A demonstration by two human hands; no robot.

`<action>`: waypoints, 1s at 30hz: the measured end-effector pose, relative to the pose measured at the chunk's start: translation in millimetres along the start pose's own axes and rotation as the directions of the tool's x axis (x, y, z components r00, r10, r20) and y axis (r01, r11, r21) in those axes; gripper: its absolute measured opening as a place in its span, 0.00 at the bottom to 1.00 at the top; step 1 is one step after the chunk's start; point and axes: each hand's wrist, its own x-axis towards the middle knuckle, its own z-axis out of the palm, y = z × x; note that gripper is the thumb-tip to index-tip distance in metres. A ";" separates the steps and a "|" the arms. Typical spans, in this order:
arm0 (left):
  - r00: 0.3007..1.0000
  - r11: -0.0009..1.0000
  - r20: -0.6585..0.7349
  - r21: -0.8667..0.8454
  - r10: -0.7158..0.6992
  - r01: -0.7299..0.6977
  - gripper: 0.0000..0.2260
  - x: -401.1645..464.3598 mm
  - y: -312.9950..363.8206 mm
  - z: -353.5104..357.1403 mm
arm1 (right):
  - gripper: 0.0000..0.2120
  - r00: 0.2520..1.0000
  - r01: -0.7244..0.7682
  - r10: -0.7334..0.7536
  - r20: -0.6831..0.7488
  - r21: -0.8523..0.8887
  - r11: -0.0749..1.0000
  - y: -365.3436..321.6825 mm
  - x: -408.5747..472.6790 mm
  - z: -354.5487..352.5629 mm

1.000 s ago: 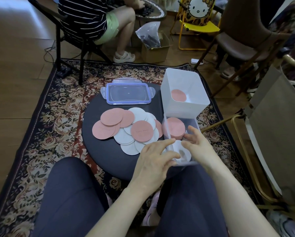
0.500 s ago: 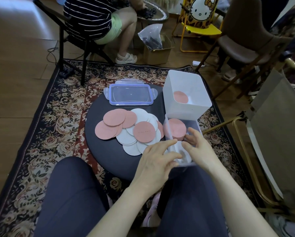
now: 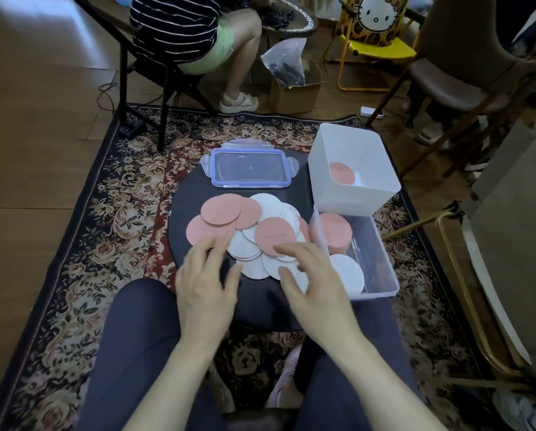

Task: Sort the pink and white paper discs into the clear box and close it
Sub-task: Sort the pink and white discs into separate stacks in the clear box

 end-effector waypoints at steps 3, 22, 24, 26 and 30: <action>0.998 0.991 0.027 0.122 -0.063 0.059 0.24 6.7 -13.6 -3.5 | 0.17 0.996 -0.067 0.072 0.048 -0.092 0.993 3.8 14.5 17.2; 1.000 0.985 0.007 0.173 0.000 -0.001 0.26 4.6 -17.3 2.9 | 0.08 0.970 -0.241 0.221 -0.099 -0.327 0.914 3.2 41.7 24.1; 0.999 0.997 -0.035 0.075 0.031 -0.029 0.23 4.1 -8.2 -0.1 | 0.05 0.965 -0.257 0.239 -0.103 -0.216 0.942 -2.8 39.2 21.6; 1.000 0.991 -0.018 -0.132 -0.015 0.012 0.20 4.4 3.2 -7.1 | 0.05 0.954 -0.295 0.290 -0.074 -0.066 0.953 -6.2 38.0 21.2; 0.930 0.716 0.255 -0.594 -0.264 0.366 0.10 10.8 18.1 -15.2 | 0.05 0.945 -0.328 0.319 0.076 0.183 0.927 -8.6 41.2 31.0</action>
